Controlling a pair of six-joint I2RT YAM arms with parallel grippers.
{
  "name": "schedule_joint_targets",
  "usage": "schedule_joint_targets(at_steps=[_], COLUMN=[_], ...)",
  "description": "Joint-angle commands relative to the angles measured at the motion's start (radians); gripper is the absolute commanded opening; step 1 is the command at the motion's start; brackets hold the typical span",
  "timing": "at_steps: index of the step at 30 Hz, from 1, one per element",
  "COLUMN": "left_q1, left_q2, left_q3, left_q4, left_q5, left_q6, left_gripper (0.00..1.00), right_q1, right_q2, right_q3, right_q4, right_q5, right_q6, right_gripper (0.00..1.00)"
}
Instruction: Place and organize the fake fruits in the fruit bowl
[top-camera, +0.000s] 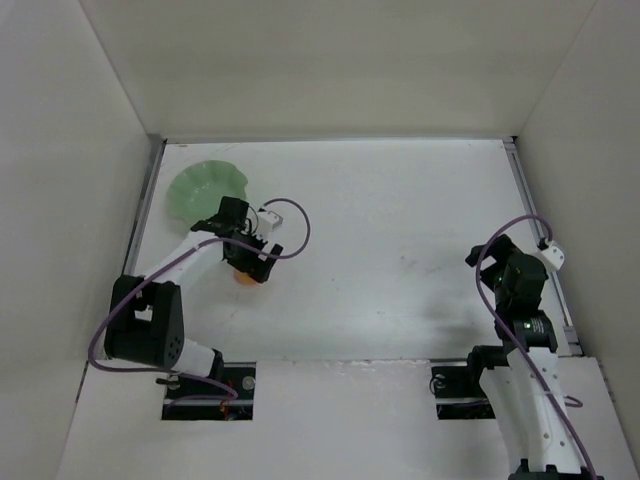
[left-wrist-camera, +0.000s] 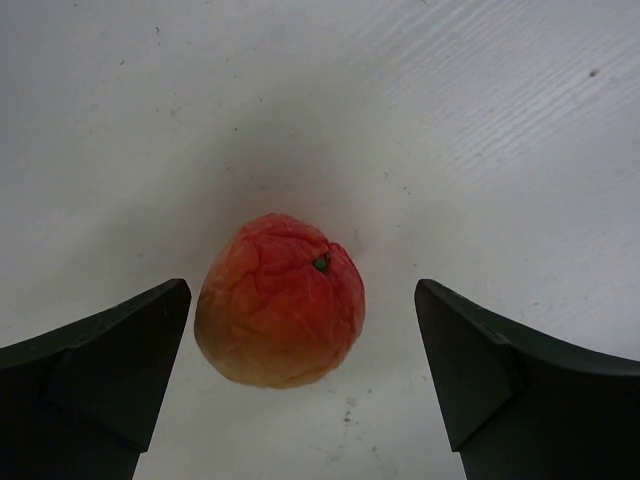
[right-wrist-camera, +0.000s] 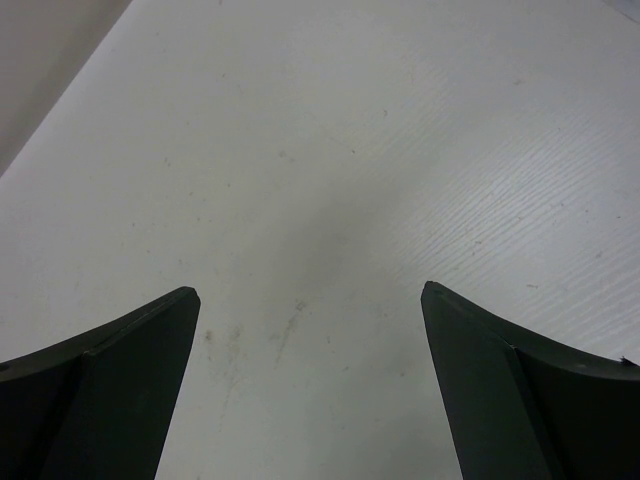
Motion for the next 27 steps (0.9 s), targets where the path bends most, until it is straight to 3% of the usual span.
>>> schedule_joint_targets(at_steps=[1,4,7,8,9,11,12,16,20,27], left_q1=[-0.005,-0.008,-0.009,-0.009,-0.009,-0.012,-0.014,-0.017,0.053,0.268], left_q2=[0.023,0.056,0.066,0.06,0.045,-0.001,-0.028,-0.146,-0.207,-0.032], left_q3=[-0.028,-0.035,-0.035,-0.033,-0.029,-0.019,-0.01,0.046,0.138,0.275], left_q4=[0.081,0.087,0.073,0.067,0.061,0.057,0.05,0.029,0.113,0.332], left_q5=[-0.101,-0.116,-0.101,-0.093,-0.086,-0.085,-0.084,-0.079,-0.096,-0.112], left_q6=[0.003,0.019,0.019,0.02,0.02,0.022,0.026,0.051,0.029,-0.03], left_gripper=[1.0,0.94,0.76,0.66,0.5,0.31,0.26,0.26,0.25,0.27], right_q1=[0.016,0.019,0.019,0.019,0.019,0.018,0.019,0.019,0.019,0.019], right_q2=[-0.01,0.001,0.006,0.006,0.006,0.004,0.004,0.013,0.024,0.041], right_q3=[0.027,0.027,0.03,0.03,0.03,0.03,0.028,0.028,0.03,0.034], right_q4=[0.004,0.007,0.007,0.008,0.008,0.008,0.008,0.008,0.011,0.022], right_q5=[0.032,0.032,0.032,0.032,0.032,0.032,0.032,0.032,0.032,0.032], right_q6=[-0.014,-0.014,-0.015,-0.017,-0.017,-0.017,-0.017,-0.017,-0.017,-0.02], right_gripper=[1.0,1.0,1.0,1.0,1.0,1.0,1.0,1.0,1.0,1.0])
